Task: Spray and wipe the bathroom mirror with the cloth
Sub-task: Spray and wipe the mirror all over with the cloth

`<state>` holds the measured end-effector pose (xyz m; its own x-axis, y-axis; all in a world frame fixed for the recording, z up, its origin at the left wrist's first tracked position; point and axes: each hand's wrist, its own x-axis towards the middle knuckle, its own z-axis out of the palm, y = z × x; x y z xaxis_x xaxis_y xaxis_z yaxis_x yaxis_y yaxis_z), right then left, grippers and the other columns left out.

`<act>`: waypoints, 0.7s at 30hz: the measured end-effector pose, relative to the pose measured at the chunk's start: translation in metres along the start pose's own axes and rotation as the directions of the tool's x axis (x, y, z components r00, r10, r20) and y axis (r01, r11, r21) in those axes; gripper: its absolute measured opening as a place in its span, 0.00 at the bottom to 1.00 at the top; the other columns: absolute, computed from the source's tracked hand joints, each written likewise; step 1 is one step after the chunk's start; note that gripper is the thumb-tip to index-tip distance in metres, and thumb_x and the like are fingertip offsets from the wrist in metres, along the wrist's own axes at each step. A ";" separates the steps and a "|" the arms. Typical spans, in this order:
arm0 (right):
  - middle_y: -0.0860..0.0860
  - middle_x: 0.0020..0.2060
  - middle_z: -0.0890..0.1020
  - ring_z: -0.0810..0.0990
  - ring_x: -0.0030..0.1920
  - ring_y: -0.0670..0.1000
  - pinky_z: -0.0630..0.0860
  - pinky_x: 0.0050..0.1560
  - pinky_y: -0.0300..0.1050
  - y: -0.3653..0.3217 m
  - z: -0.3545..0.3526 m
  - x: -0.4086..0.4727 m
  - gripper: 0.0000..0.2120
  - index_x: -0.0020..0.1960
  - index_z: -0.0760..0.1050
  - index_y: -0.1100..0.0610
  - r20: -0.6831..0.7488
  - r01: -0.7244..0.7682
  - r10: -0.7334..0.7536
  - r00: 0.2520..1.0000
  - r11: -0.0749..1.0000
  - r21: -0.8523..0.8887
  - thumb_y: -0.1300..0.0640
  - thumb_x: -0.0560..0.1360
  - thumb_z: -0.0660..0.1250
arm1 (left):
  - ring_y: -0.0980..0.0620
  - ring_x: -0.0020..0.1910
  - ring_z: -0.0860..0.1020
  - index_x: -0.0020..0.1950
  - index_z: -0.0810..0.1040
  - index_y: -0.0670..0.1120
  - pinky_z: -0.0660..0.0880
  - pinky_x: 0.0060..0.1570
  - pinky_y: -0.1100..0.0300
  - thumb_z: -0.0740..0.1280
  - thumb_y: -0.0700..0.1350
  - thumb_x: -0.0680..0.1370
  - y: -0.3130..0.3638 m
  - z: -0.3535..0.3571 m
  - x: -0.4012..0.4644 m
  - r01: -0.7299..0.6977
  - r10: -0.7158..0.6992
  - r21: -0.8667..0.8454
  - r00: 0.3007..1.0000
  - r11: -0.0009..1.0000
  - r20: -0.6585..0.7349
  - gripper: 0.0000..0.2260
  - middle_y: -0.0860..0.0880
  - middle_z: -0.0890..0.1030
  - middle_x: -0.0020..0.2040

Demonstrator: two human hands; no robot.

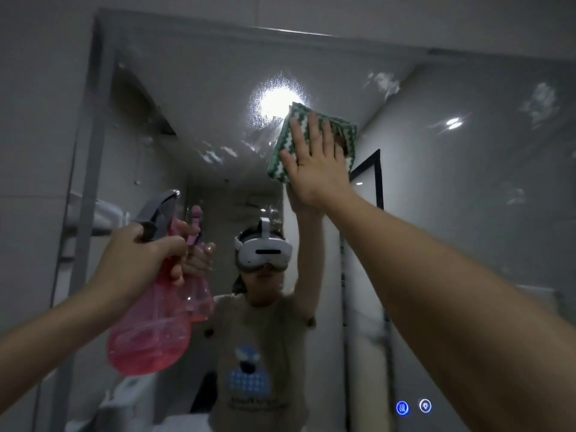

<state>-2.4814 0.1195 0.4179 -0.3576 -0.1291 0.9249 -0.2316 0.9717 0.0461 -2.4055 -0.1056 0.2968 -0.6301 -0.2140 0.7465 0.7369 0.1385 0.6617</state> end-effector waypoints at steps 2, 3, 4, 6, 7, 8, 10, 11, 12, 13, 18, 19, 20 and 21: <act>0.52 0.76 0.35 0.34 0.76 0.53 0.37 0.73 0.51 -0.006 0.009 -0.020 0.28 0.77 0.34 0.47 -0.021 0.012 -0.011 1.000 1.000 0.014 0.42 0.82 0.41 | 0.50 0.17 0.69 0.30 0.74 0.41 0.71 0.21 0.60 0.65 0.30 0.70 -0.004 0.007 -0.002 0.015 -0.014 -0.021 1.000 1.000 0.014 0.10 0.45 0.70 0.18; 0.52 0.76 0.35 0.34 0.76 0.53 0.37 0.73 0.51 -0.010 0.015 -0.032 0.28 0.77 0.34 0.47 -0.025 0.025 -0.025 0.999 1.000 0.013 0.41 0.82 0.41 | 0.49 0.17 0.69 0.30 0.74 0.42 0.71 0.21 0.60 0.65 0.31 0.70 -0.005 0.010 -0.004 0.022 -0.022 -0.034 1.000 0.999 0.022 0.11 0.45 0.70 0.18; 0.51 0.76 0.35 0.33 0.76 0.53 0.37 0.73 0.50 -0.014 0.020 -0.046 0.28 0.77 0.34 0.46 -0.023 0.039 -0.038 0.999 0.999 0.022 0.41 0.82 0.42 | 0.50 0.17 0.69 0.30 0.73 0.42 0.70 0.21 0.60 0.65 0.30 0.70 -0.006 0.014 -0.006 0.030 -0.029 -0.043 0.999 0.999 0.027 0.11 0.45 0.70 0.18; 0.50 0.76 0.33 0.32 0.75 0.52 0.37 0.72 0.49 -0.026 0.033 -0.076 0.28 0.76 0.32 0.46 0.006 0.058 -0.059 0.998 0.997 0.051 0.41 0.82 0.42 | 0.51 0.17 0.69 0.32 0.72 0.41 0.70 0.20 0.62 0.62 0.28 0.73 -0.008 0.020 -0.013 0.046 -0.044 -0.051 0.999 0.998 0.032 0.12 0.45 0.70 0.18; 0.50 0.75 0.32 0.31 0.75 0.52 0.37 0.72 0.48 -0.033 0.039 -0.093 0.28 0.75 0.31 0.45 0.026 0.071 -0.073 0.997 0.996 0.058 0.41 0.82 0.43 | 0.51 0.17 0.69 0.32 0.72 0.41 0.70 0.19 0.62 0.61 0.28 0.73 -0.010 0.023 -0.017 0.056 -0.054 -0.059 0.998 0.997 0.028 0.12 0.45 0.70 0.18; 0.49 0.75 0.31 0.30 0.75 0.51 0.37 0.72 0.48 -0.038 0.047 -0.110 0.29 0.74 0.29 0.45 0.055 0.085 -0.088 0.995 0.994 0.064 0.41 0.82 0.44 | 0.51 0.17 0.68 0.32 0.72 0.41 0.70 0.19 0.62 0.61 0.28 0.73 -0.011 0.026 -0.023 0.072 -0.070 -0.072 0.997 0.995 0.021 0.12 0.45 0.70 0.18; 0.49 0.75 0.33 0.32 0.75 0.51 0.41 0.73 0.49 -0.047 0.066 -0.147 0.29 0.74 0.31 0.46 0.096 0.135 -0.141 0.985 0.989 0.065 0.42 0.82 0.45 | 0.50 0.17 0.67 0.34 0.72 0.40 0.69 0.19 0.62 0.61 0.28 0.72 -0.017 0.030 -0.035 0.120 -0.119 -0.111 0.993 0.987 0.014 0.10 0.45 0.69 0.18; 0.50 0.77 0.39 0.37 0.76 0.52 0.47 0.74 0.50 -0.051 0.076 -0.164 0.29 0.76 0.35 0.47 0.073 0.150 -0.154 0.985 0.987 0.053 0.42 0.81 0.46 | 0.49 0.17 0.67 0.35 0.73 0.39 0.69 0.20 0.62 0.61 0.28 0.72 -0.021 0.030 -0.042 0.139 -0.138 -0.115 0.990 0.984 0.018 0.09 0.45 0.69 0.19; 0.51 0.78 0.47 0.45 0.77 0.53 0.56 0.73 0.50 -0.054 0.082 -0.177 0.29 0.78 0.42 0.49 0.051 0.136 -0.140 0.989 0.988 0.075 0.42 0.80 0.46 | 0.48 0.17 0.67 0.36 0.73 0.38 0.69 0.21 0.61 0.61 0.28 0.72 -0.024 0.031 -0.049 0.150 -0.148 -0.108 0.989 0.983 0.028 0.08 0.44 0.69 0.19; 0.52 0.77 0.51 0.49 0.77 0.53 0.62 0.70 0.50 -0.055 0.085 -0.187 0.30 0.78 0.46 0.49 0.049 0.121 -0.126 0.991 0.988 0.093 0.41 0.79 0.46 | 0.48 0.18 0.67 0.37 0.74 0.38 0.69 0.22 0.61 0.62 0.28 0.71 -0.026 0.030 -0.054 0.155 -0.152 -0.098 0.988 0.983 0.039 0.07 0.44 0.69 0.19; 0.47 0.72 0.31 0.34 0.75 0.51 0.50 0.73 0.49 -0.037 0.073 -0.165 0.27 0.73 0.32 0.43 0.142 0.323 -0.318 0.938 0.946 -0.012 0.39 0.81 0.42 | 0.48 0.19 0.68 0.39 0.76 0.37 0.69 0.27 0.58 0.66 0.36 0.63 -0.018 0.019 -0.055 0.130 -0.129 -0.017 0.990 0.991 0.061 0.06 0.45 0.69 0.19; 0.47 0.72 0.33 0.37 0.76 0.51 0.52 0.72 0.48 -0.032 0.067 -0.154 0.27 0.73 0.33 0.43 0.106 0.359 -0.351 0.930 0.931 -0.063 0.38 0.81 0.43 | 0.48 0.19 0.68 0.41 0.76 0.36 0.69 0.29 0.57 0.66 0.36 0.63 -0.015 0.016 -0.049 0.113 -0.113 -0.005 0.993 0.994 0.046 0.08 0.45 0.70 0.19; 0.47 0.71 0.33 0.39 0.77 0.51 0.50 0.72 0.48 -0.027 0.061 -0.141 0.27 0.72 0.33 0.42 0.111 0.371 -0.361 0.926 0.925 -0.088 0.38 0.81 0.44 | 0.48 0.19 0.69 0.42 0.76 0.35 0.70 0.30 0.56 0.66 0.34 0.66 -0.011 0.015 -0.043 0.096 -0.096 0.000 0.995 0.995 0.029 0.07 0.46 0.70 0.19; 0.46 0.71 0.31 0.38 0.76 0.50 0.47 0.72 0.47 -0.022 0.055 -0.126 0.27 0.72 0.31 0.42 0.132 0.358 -0.346 0.929 0.930 -0.083 0.38 0.81 0.44 | 0.48 0.19 0.69 0.42 0.77 0.35 0.70 0.30 0.56 0.66 0.33 0.67 -0.007 0.013 -0.037 0.083 -0.083 0.004 0.996 0.997 0.015 0.05 0.46 0.71 0.19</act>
<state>-2.4809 0.1031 0.2791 -0.3712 -0.4817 0.7938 -0.2684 0.8741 0.4049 -2.3905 -0.0864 0.2653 -0.6928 -0.2101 0.6899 0.6809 0.1245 0.7217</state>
